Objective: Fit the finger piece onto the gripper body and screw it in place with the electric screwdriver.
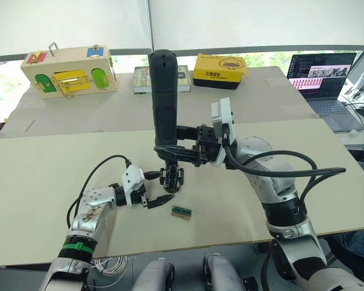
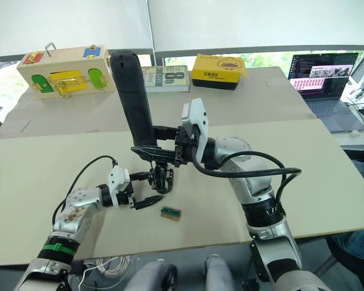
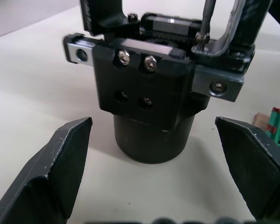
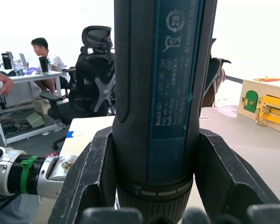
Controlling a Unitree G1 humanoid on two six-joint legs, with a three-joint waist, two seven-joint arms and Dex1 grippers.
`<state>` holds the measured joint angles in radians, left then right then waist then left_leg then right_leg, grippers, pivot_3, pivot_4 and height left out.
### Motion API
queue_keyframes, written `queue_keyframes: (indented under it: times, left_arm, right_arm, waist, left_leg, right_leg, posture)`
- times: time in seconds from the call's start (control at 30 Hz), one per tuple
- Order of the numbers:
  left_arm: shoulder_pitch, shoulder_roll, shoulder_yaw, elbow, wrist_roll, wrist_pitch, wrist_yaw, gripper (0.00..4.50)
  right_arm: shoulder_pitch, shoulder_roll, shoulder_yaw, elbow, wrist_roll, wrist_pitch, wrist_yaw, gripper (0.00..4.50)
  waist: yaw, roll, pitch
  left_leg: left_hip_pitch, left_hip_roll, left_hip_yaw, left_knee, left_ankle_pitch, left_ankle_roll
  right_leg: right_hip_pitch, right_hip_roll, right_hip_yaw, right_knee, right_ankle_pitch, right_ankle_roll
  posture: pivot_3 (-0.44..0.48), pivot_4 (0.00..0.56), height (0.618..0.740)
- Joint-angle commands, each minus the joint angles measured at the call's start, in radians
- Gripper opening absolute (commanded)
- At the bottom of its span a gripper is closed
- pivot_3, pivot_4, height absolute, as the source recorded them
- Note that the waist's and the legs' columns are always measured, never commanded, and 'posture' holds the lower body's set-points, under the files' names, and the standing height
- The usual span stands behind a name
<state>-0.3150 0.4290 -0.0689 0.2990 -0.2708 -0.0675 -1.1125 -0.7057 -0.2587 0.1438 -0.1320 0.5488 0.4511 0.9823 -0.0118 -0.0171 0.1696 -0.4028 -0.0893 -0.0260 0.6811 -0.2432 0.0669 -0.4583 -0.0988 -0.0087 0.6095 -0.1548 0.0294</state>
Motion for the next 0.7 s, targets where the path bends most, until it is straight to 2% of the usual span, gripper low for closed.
queue_keyframes:
  times: [0.03,0.43,0.7]
  left_arm:
    - [-0.025,-0.011,-0.010,0.017,0.015,-0.034,0.003,4.50]
    - [-0.079,-0.068,-0.041,0.105,0.055,-0.083,0.023,4.50]
    - [-0.092,-0.072,-0.057,0.137,0.073,-0.089,0.021,4.50]
  right_arm:
    - [-0.028,-0.001,-0.014,-0.021,0.000,-0.036,0.006,1.92]
    - [-0.021,-0.008,-0.015,-0.028,-0.003,-0.030,0.007,1.92]
    - [-0.020,-0.010,-0.013,-0.033,-0.004,-0.026,0.005,1.92]
  waist:
    - [0.000,0.000,0.000]
    - [0.006,0.000,-0.001]
    - [0.009,0.000,-0.001]
  left_leg:
    - [0.000,0.000,0.000,0.000,0.000,0.000]
    - [0.002,0.000,0.000,0.001,0.000,0.000]
    - [0.002,0.000,0.000,0.001,0.000,0.000]
  right_leg:
    - [0.000,0.000,0.000,0.000,0.000,0.000]
    - [0.002,0.000,0.000,0.001,0.000,0.000]
    - [0.002,-0.001,0.000,0.001,0.000,0.000]
  posture:
    - [0.000,0.150,0.740]
    - [0.000,0.150,0.740]
    - [0.000,0.150,0.740]
